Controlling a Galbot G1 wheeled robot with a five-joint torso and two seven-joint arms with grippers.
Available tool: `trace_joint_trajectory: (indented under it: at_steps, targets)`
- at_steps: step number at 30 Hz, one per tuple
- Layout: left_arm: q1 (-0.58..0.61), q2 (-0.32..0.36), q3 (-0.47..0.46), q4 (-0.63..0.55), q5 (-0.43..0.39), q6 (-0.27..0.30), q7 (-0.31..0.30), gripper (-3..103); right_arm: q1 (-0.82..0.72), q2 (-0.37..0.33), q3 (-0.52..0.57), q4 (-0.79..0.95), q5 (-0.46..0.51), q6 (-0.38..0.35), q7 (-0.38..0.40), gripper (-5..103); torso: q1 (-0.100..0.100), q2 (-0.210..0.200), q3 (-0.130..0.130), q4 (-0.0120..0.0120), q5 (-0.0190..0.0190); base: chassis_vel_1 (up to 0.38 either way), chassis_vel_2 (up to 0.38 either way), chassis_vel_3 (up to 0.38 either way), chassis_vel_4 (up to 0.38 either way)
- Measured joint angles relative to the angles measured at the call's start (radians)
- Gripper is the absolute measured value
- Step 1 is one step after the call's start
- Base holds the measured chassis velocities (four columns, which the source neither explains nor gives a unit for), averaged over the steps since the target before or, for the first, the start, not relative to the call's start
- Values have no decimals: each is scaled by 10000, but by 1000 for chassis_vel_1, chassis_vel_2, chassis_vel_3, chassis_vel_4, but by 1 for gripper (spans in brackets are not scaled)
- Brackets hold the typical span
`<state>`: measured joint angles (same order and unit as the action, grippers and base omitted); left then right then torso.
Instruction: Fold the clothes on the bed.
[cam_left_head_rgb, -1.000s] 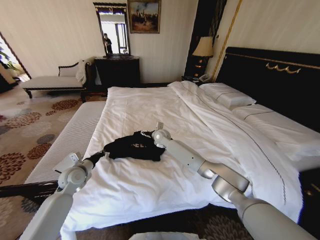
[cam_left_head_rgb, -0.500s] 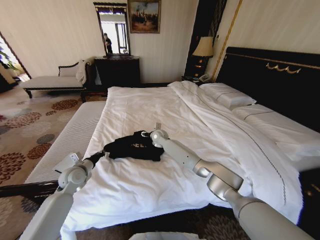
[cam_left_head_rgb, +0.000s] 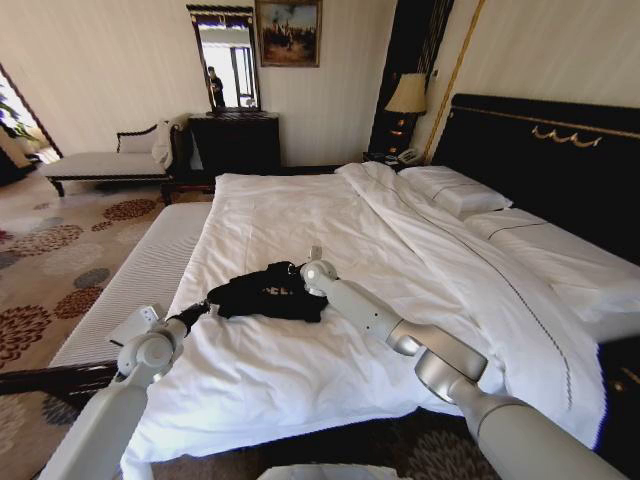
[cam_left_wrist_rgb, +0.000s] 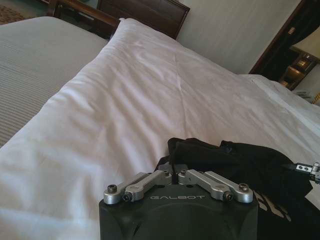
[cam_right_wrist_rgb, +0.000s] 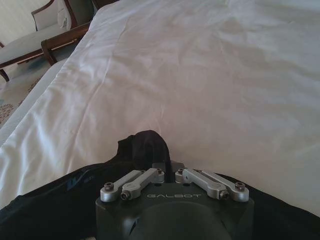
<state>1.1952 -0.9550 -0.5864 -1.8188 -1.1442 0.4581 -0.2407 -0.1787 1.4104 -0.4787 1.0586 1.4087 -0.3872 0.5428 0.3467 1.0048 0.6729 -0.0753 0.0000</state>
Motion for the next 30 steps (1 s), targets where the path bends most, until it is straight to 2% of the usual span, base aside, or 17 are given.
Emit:
trace_joint_trajectory:
  at_steps: [2, 11, 16, 19, 21, 23, 24, 29, 30]
  targets:
    - [2, 12, -43, 9, 0, -6, 0, 0, -26, -26, -40, 101, -14, 7, -2, 2, 0, 0, 0, 0, 0, 0, 0, 0, 0]
    - [-25, -9, -102, 20, -4, -49, 10, 0, -186, -241, -68, 660, -97, 194, -58, 0, 0, 0, 0, 1, 0, 0, 0, 0, 0]
    - [-60, -21, -375, -155, 16, -268, 12, 0, -429, -528, 282, 1382, -646, 924, -380, 0, -1, 0, 0, 1, 0, 0, 0, 0, 0]
    - [334, 18, -1364, -836, -115, -436, -12, 0, -534, -795, 767, 1970, -1285, 1957, -913, 0, 0, 0, 0, -5, 1, 0, 0, 0, 0]
    - [461, 33, -1549, -962, -141, -459, -36, 0, -534, -850, 835, 2102, -1326, 2101, -1009, 0, 1, 0, 0, -4, 0, 0, 0, 0, 0]
    - [919, 210, -2172, -1501, -156, -582, -57, 0, -595, -1168, 1174, 2817, -1361, 2540, -1225, 0, 0, 0, 0, 9, 1, 0, 0, 0, 0]
    - [919, 210, -2172, -1501, -156, -582, -57, 0, -595, -1168, 1174, 2817, -1361, 2540, -1225, 0, 0, 0, 0, 9, 1, 0, 0, 0, 0]
    - [1117, 918, -2733, -2273, -429, -731, -114, 0, -701, -2220, 1708, 4039, -1240, 3313, -1511, 0, -3, 1, -2, -1, 1, 0, 0, 0, 0]
    - [1117, 918, -2733, -2273, -429, -731, -114, 0, -701, -2220, 1708, 4039, -1240, 3313, -1511, 0, -3, 1, -2, -1, 1, 0, 0, 0, 0]
